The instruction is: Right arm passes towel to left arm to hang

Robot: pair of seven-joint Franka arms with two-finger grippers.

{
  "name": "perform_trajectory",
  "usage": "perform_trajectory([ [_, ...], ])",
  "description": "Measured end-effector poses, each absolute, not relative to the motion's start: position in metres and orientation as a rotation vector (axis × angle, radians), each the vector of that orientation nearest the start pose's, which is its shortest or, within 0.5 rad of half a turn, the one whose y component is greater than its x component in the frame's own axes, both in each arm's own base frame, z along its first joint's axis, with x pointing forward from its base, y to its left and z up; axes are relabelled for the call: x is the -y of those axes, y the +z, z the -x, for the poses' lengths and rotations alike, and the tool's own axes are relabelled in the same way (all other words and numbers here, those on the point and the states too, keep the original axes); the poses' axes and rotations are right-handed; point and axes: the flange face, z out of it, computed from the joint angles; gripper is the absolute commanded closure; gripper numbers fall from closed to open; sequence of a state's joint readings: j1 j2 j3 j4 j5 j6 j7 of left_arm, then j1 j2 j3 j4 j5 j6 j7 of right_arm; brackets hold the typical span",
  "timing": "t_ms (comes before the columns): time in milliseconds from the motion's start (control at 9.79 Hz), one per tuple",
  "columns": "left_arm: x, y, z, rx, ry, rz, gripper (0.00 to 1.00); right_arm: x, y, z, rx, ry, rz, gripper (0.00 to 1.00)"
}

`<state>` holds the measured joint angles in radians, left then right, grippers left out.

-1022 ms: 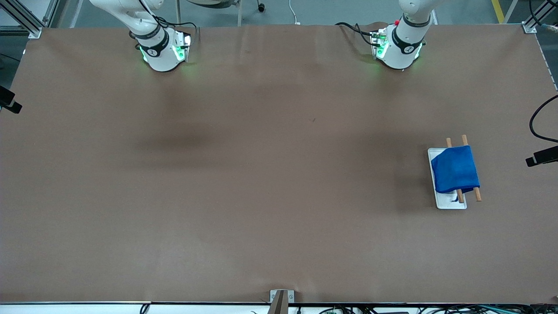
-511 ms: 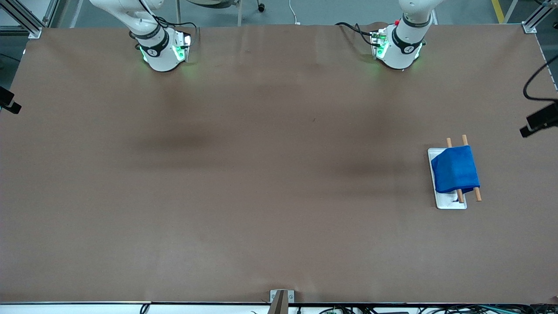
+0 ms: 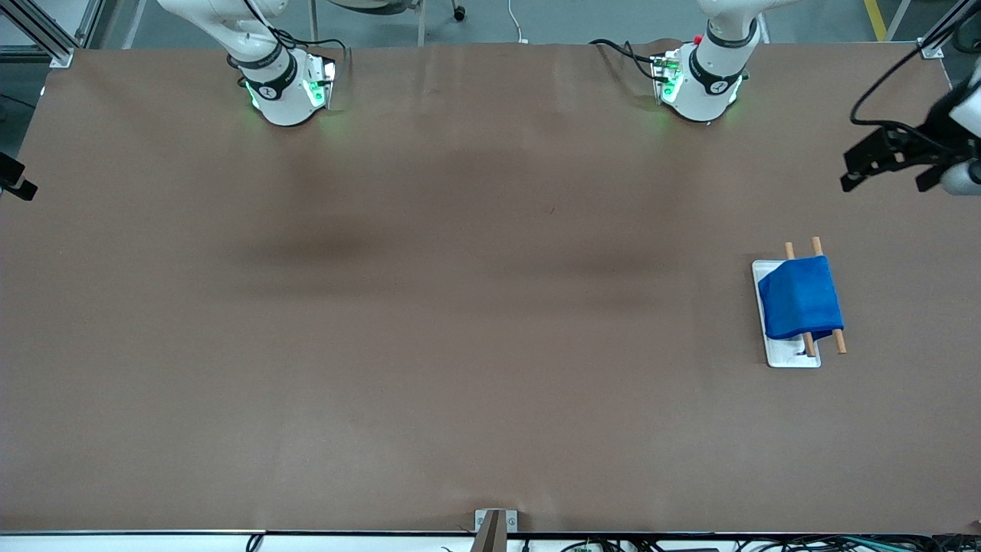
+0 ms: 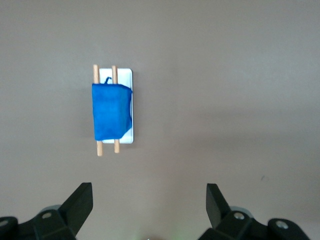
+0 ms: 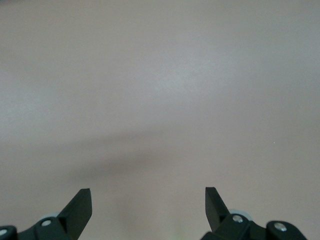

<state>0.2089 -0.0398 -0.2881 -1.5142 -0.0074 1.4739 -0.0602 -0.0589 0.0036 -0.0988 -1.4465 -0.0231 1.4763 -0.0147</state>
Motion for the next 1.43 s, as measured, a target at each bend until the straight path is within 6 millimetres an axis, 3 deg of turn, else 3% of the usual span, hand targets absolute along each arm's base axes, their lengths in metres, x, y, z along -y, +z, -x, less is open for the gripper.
perform_trajectory([
  [307, 0.047, 0.657, -0.499, -0.019, 0.029, 3.132, 0.00, 0.088, 0.672, -0.538, -0.230, -0.038, 3.158, 0.00],
  [511, 0.046, 0.659, -0.489, -0.012, 0.014, 3.127, 0.00, 0.088, 0.672, -0.538, -0.231, -0.037, 3.158, 0.00],
  [1431, 0.046, 0.658, -0.530, -0.037, -0.022, 3.151, 0.00, 0.088, 0.672, -0.538, -0.231, -0.037, 3.158, 0.00],
])
